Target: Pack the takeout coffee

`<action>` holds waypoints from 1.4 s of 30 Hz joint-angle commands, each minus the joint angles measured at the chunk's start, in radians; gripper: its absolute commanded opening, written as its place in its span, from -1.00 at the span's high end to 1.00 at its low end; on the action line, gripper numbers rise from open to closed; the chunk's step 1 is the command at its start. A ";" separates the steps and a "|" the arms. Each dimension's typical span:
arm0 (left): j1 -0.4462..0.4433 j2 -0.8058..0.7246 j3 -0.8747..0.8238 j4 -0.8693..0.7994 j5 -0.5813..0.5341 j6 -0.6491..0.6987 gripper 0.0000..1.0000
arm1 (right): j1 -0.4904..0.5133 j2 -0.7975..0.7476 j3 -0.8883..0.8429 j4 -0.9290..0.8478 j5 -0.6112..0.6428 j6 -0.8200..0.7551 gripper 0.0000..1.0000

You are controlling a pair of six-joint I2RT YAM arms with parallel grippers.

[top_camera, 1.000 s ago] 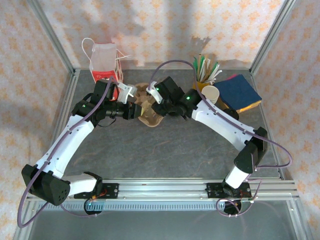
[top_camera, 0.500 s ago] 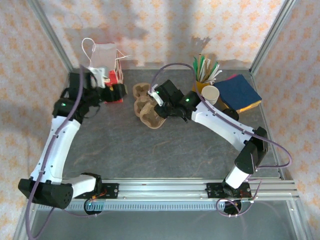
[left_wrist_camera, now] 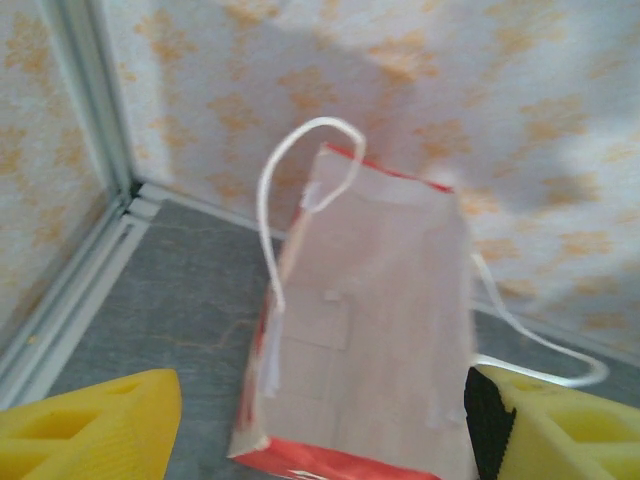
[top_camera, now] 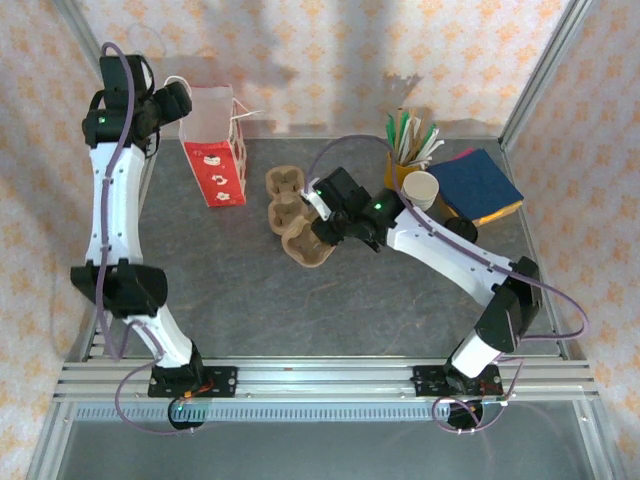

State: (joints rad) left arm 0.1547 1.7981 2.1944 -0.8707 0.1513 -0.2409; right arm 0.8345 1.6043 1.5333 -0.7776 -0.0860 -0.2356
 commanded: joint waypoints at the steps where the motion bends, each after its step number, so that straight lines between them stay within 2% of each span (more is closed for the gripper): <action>1: 0.022 0.090 0.121 -0.131 -0.008 0.060 -0.52 | 0.002 -0.051 -0.022 0.018 -0.029 0.018 0.34; 4: 0.027 0.187 0.187 -0.149 0.043 0.091 -0.49 | 0.003 -0.055 -0.032 0.025 -0.039 0.019 0.34; 7: 0.029 0.259 0.244 -0.172 0.047 0.111 -0.46 | 0.003 -0.053 -0.033 0.025 -0.050 0.021 0.34; 12: 0.029 0.311 0.249 -0.147 0.065 0.133 -0.38 | 0.003 -0.053 -0.035 0.026 -0.068 0.022 0.34; 19: 0.029 0.357 0.246 -0.099 0.088 0.153 -0.16 | 0.005 -0.052 -0.033 0.029 -0.083 0.025 0.34; 25: 0.029 0.388 0.244 -0.076 0.096 0.160 0.12 | 0.005 -0.049 -0.032 0.029 -0.098 0.032 0.35; 29: 0.028 0.394 0.242 -0.060 0.107 0.152 0.44 | 0.005 -0.052 -0.032 0.028 -0.098 0.037 0.35; 32: 0.028 0.394 0.242 -0.053 0.106 0.150 0.50 | 0.005 -0.055 -0.032 0.028 -0.100 0.042 0.35; 37: 0.029 0.368 0.242 -0.069 0.086 0.145 0.75 | 0.005 -0.065 -0.037 0.022 -0.101 0.046 0.36; 42: 0.027 0.273 0.187 -0.103 0.078 0.124 0.93 | 0.005 -0.084 -0.039 0.017 -0.099 0.049 0.36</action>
State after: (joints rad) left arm 0.1806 2.1731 2.3997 -0.9539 0.2501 -0.1055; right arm 0.8352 1.5681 1.5055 -0.7692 -0.1844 -0.2016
